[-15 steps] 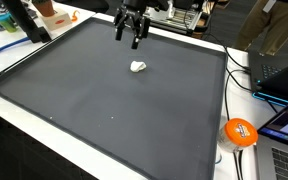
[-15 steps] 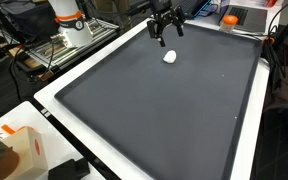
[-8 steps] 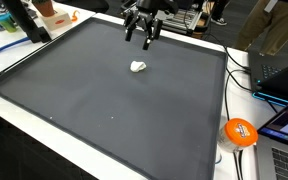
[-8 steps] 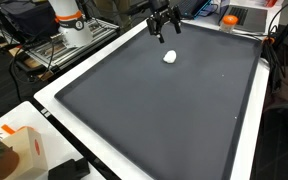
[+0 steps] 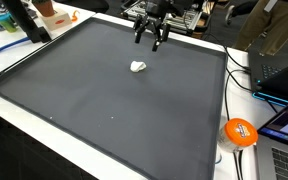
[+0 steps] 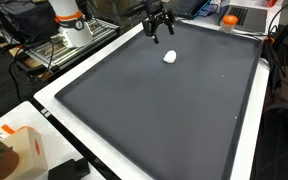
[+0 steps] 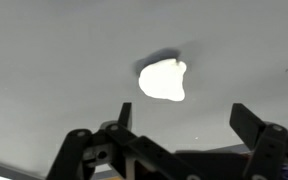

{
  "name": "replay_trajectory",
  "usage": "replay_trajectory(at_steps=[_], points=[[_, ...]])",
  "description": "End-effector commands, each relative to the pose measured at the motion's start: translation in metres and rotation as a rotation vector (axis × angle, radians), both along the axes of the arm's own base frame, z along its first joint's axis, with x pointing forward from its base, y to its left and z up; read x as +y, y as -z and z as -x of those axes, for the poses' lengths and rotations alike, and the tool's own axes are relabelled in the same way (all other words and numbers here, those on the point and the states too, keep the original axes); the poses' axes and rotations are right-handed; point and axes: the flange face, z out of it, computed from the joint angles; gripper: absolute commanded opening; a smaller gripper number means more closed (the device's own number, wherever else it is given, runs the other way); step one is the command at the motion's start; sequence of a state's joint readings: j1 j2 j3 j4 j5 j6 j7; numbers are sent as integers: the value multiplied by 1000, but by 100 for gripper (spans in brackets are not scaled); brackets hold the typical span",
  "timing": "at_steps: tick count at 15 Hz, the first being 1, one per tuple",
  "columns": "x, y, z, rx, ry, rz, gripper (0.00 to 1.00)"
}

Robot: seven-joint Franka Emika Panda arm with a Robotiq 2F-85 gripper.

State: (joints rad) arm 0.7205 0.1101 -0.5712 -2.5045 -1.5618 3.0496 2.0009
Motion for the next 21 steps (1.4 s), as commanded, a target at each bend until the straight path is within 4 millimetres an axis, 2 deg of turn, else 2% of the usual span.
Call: replay_trajectory(at_steps=[1, 12, 21], points=[[0, -1, -1, -3, 0, 0, 100], [18, 9, 4, -44, 33, 2, 100], [31, 42, 22, -205, 94, 56, 100]])
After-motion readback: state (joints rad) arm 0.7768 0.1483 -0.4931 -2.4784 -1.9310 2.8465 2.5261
